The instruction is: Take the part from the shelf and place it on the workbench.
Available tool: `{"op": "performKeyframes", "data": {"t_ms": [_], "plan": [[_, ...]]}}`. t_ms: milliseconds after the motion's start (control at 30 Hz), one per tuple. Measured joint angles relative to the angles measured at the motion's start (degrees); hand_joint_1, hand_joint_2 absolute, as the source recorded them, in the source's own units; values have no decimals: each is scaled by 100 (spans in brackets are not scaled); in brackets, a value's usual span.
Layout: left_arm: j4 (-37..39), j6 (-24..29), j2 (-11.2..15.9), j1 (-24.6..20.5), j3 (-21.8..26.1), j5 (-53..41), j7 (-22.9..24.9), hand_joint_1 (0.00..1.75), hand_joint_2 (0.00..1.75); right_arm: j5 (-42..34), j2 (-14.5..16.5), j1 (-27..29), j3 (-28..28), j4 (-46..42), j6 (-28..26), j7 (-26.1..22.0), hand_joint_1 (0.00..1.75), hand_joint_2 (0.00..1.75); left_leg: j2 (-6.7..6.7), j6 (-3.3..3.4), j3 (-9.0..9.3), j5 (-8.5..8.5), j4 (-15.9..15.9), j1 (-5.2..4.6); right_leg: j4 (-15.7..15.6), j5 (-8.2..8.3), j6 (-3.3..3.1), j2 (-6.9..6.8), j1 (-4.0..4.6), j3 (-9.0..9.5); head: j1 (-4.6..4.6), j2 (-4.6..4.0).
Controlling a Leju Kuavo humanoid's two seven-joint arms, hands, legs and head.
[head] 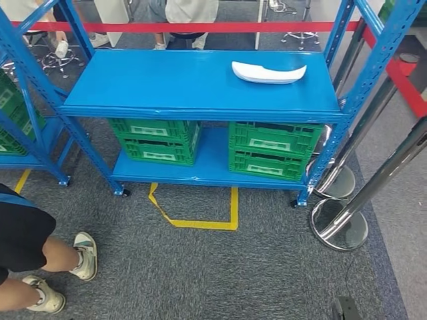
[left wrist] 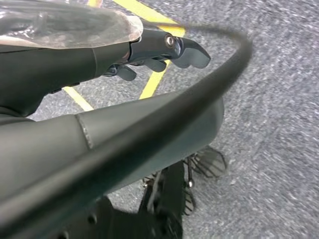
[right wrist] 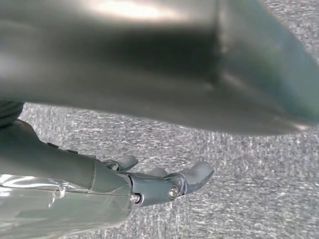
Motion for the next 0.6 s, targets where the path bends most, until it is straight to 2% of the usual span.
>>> {"op": "performKeyframes", "data": {"t_ms": [33, 67, 100, 167, 200, 267, 367, 500, 600], "plan": [[0, 0, 0, -5, 0, 0, -1, 0, 0, 0, -1, -5, 0, 0, 0, -1, 0, 0, -7, 20, 90, 60, -213, -5, -5, -12, 41, 3, 6, 7, -20, 0], [0, 0, -6, -8, 0, 0, -1, 0, 0, 1, -6, -9, 0, 0, -1, -2, 0, 0, -12, 34, 117, 59, -295, -4, -7, -43, 45, 5, 20, 3, -27, 0], [0, 0, -9, -8, 0, 1, -1, 0, 0, 1, -10, -11, 1, 0, 0, -2, 0, 0, -17, 47, 126, 61, -307, -5, -12, -64, -9, 5, 30, 0, -11, 0], [0, 0, -18, 0, 0, 10, -1, 0, 0, 6, -18, -11, 3, 0, 1, -2, 0, 0, -14, 55, 152, 54, -325, 1, -23, -86, -169, 5, 43, 2, 56, 0], [0, 0, -17, 3, 0, 15, -1, 0, 0, 9, -18, -12, 5, 0, 1, -2, 0, 0, -16, 72, 164, 48, -326, -9, -37, -68, -217, 6, 42, 13, 92, 0], [0, 0, -16, 3, 0, 20, -1, 0, 0, 15, -18, -14, 8, 0, -1, -1, 0, 0, -17, 108, 172, 37, -324, -22, -75, -40, -183, 8, 36, 41, 160, 0], [0, 0, -13, 3, 0, 25, -1, 0, 0, 17, -18, -13, 11, 0, -1, 1, 0, 0, -17, 137, 174, 25, -319, -28, -129, -15, -93, 9, 30, 75, 246, 0], [0, 2, -15, 3, 0, 47, -1, 0, 0, 31, -18, -14, 15, 0, 3, 5, 0, 0, -17, 158, 176, 10, -312, -29, -170, -17, 80, 9, 20, 102, 317, 0], [0, 11, -15, 2, 1, 66, -1, 0, 0, 64, -18, -18, 20, 0, 7, 19, 0, 0, -17, 160, 177, 8, -311, -29, -174, -24, 122, 8, 19, 104, 338, 0]]}}
